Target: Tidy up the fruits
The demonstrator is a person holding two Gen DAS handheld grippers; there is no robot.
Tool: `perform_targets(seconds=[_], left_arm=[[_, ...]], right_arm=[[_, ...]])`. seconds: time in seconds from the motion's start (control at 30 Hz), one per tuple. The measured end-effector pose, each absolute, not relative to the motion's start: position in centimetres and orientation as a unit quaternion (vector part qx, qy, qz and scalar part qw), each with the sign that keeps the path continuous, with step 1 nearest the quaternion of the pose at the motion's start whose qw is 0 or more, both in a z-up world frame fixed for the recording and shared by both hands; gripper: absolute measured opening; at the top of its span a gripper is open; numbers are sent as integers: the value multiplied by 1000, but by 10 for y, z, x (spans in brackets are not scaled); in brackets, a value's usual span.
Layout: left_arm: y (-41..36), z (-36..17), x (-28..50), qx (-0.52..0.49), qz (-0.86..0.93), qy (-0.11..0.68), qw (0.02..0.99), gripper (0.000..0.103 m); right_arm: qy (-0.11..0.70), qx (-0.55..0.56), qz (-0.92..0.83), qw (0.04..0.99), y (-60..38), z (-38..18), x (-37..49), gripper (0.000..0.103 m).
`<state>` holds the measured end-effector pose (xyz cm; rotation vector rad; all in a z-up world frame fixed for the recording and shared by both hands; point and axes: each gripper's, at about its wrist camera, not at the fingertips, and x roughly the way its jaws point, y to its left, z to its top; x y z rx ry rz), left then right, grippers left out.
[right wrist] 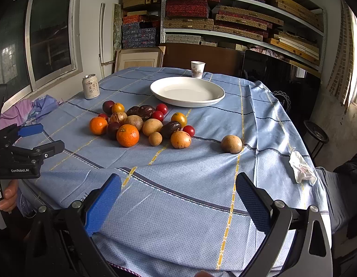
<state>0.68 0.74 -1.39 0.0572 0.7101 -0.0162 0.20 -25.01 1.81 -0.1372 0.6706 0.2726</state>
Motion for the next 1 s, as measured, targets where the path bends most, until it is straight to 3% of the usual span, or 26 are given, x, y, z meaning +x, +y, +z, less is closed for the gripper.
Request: perform_targets(seconds=[0.3,0.57,0.8,1.0], left_arm=[[7,-19,9,28,-10,353,935,99],[20,-29,21,-6,-17,370,929,99],[25,-44,43,8,-25,382,924,99],[44,-34,80,-11,-15,366,930,99]], right_arm=[[330,-67,142,931,-251,16,4,99],[269,46,180,945,-280,17,10,100],[348,27,102,931,-300,2,52,100],[367,-9,89,926,-303,-3,94,98]])
